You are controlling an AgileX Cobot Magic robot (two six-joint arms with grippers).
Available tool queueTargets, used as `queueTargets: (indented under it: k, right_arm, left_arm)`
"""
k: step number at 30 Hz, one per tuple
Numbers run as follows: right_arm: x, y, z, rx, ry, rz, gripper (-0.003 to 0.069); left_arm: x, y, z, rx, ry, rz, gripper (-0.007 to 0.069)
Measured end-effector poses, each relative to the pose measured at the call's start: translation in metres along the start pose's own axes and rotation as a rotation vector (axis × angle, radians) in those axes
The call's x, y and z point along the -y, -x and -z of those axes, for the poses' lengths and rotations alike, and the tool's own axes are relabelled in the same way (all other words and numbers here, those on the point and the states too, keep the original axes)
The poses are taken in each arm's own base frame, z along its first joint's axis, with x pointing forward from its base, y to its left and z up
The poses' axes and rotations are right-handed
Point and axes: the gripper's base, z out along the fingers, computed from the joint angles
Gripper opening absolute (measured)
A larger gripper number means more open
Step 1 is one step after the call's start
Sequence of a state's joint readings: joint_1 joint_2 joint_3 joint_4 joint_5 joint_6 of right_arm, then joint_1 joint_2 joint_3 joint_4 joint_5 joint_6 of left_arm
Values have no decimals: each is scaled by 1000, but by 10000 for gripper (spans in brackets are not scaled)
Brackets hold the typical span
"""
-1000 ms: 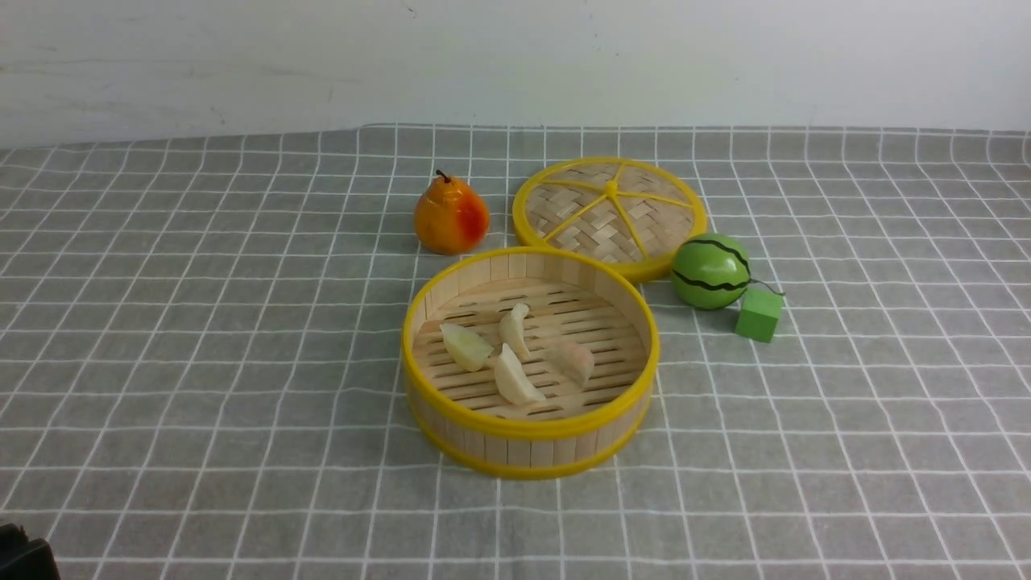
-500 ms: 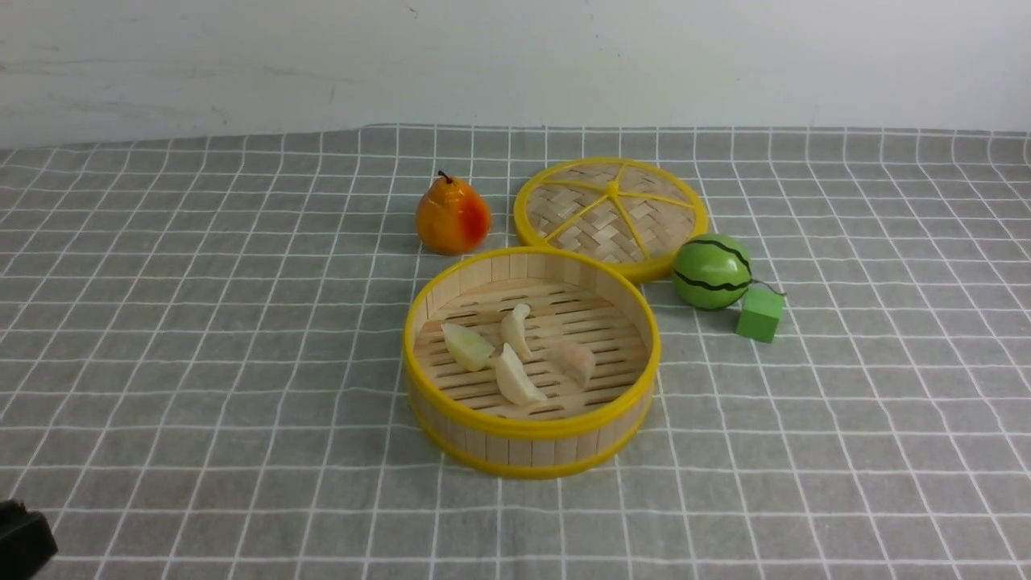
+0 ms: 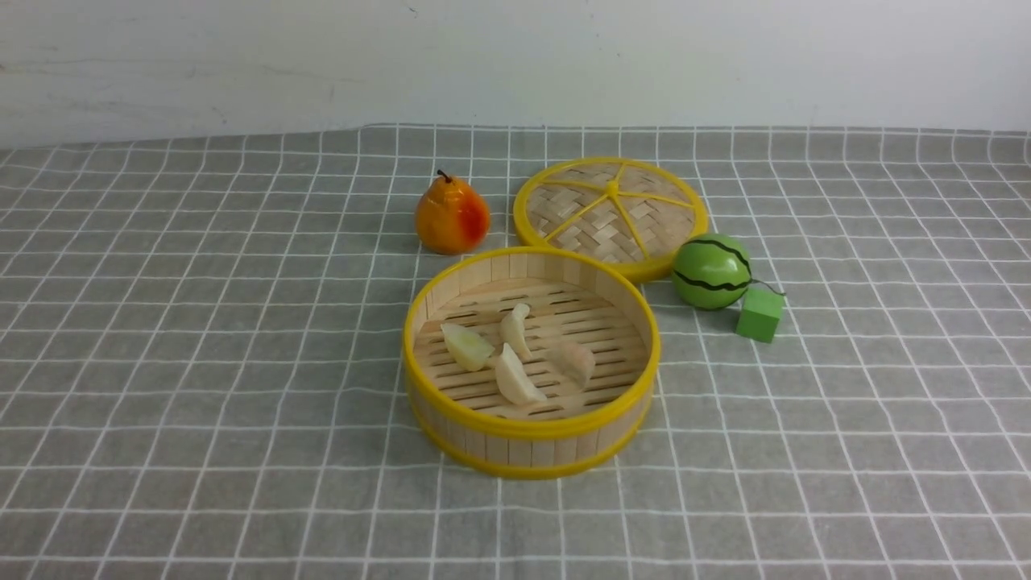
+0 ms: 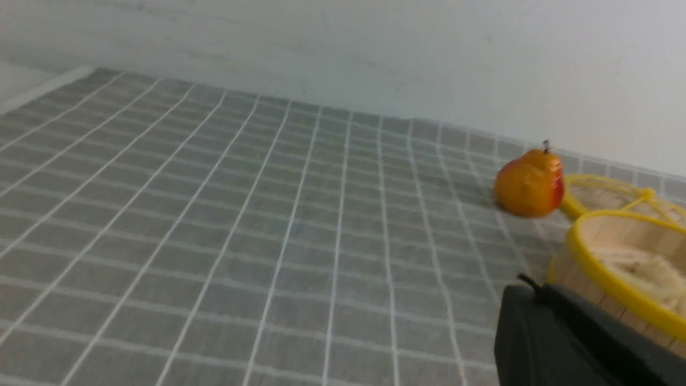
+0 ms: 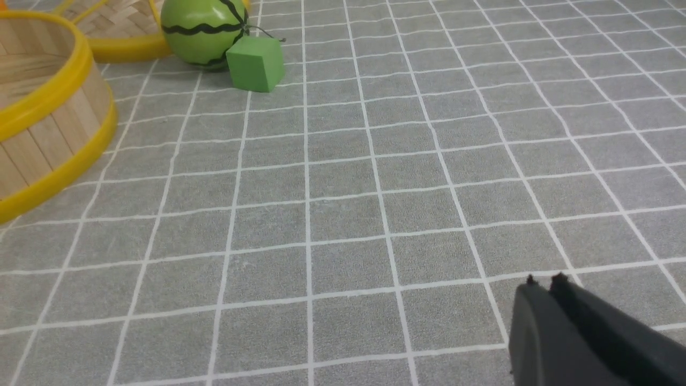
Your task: Put the dumplings into the steamer on the table with the grey tablecloth.
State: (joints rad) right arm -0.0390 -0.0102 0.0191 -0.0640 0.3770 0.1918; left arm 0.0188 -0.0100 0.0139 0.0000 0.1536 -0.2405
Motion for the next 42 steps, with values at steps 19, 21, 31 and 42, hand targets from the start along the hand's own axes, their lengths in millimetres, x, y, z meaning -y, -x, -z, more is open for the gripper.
queueTargets:
  k: [19, 21, 31, 42]
  right_arm:
    - [0, 0, 0, 1, 0, -12, 44]
    - [0, 0, 0, 1, 0, -12, 48]
    - [0, 0, 0, 1, 0, -12, 55]
    - [0, 0, 0, 1, 0, -14, 73]
  left_arm:
    - [-6, -23, 1, -216, 60, -7, -14]
    - [-6, -23, 1, -216, 60, -7, -14]
    - [-6, -24, 1, -217, 58, -1, -14]
    - [-6, -23, 1, -216, 60, -7, -13]
